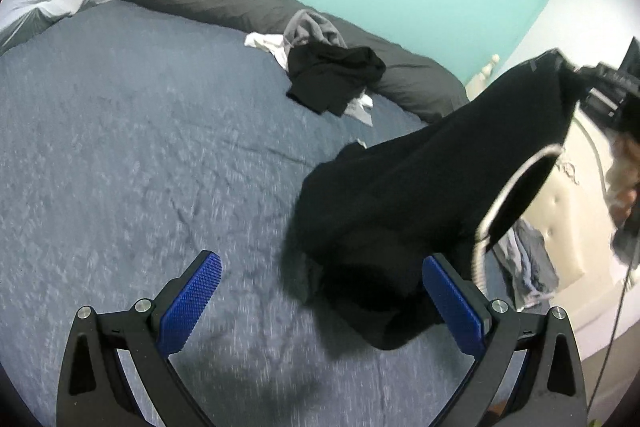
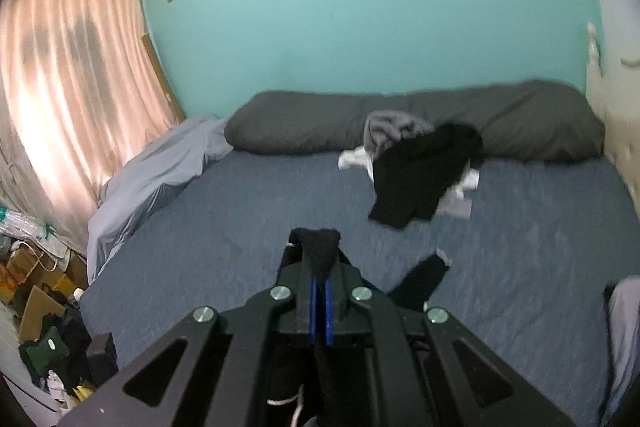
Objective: Fold clothes
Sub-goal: 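Lower the black hoodie onto the open bed with the right tool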
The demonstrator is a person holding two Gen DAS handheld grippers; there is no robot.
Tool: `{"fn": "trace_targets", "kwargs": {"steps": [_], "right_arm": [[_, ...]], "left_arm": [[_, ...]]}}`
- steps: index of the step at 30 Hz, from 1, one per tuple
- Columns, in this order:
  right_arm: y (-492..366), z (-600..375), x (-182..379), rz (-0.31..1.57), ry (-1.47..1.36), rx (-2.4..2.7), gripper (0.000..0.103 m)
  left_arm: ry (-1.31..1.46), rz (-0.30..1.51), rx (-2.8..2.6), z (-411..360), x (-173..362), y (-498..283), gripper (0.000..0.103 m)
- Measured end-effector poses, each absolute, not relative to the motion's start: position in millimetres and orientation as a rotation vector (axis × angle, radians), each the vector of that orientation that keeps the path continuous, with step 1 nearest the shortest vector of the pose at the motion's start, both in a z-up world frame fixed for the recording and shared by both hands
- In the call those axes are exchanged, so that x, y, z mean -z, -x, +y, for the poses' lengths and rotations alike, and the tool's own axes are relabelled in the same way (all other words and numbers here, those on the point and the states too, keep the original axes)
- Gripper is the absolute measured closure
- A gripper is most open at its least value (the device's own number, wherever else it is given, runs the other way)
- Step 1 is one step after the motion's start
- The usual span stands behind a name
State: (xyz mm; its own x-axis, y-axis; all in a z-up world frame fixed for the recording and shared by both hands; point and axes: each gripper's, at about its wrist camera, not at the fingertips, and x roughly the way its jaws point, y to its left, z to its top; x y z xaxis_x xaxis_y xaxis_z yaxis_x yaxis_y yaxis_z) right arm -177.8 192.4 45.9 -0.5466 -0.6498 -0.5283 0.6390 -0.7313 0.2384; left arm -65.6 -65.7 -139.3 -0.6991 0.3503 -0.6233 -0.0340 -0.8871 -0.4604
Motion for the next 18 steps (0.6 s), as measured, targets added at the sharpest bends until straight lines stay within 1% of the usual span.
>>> {"fn": "trace_targets", "kwargs": {"steps": [4, 9, 18], "right_arm": [[181.9, 203.9, 0.1, -0.054, -0.869, 2.260, 0.101], [199.2, 216.2, 36.6, -0.072, -0.933, 2.283, 0.101], [235.6, 254.1, 98.1, 0.034, -1.121, 2.353, 0.100]], "left_arm": [[1.149, -0.611, -2.635, -64.8, 157.3, 59.2, 0.000], [1.193, -0.633, -2.633, -69.9, 176.6, 57.2, 0.000], [1.227, -0.707, -2.611, -71.2, 206.6, 81.8, 0.000]]}}
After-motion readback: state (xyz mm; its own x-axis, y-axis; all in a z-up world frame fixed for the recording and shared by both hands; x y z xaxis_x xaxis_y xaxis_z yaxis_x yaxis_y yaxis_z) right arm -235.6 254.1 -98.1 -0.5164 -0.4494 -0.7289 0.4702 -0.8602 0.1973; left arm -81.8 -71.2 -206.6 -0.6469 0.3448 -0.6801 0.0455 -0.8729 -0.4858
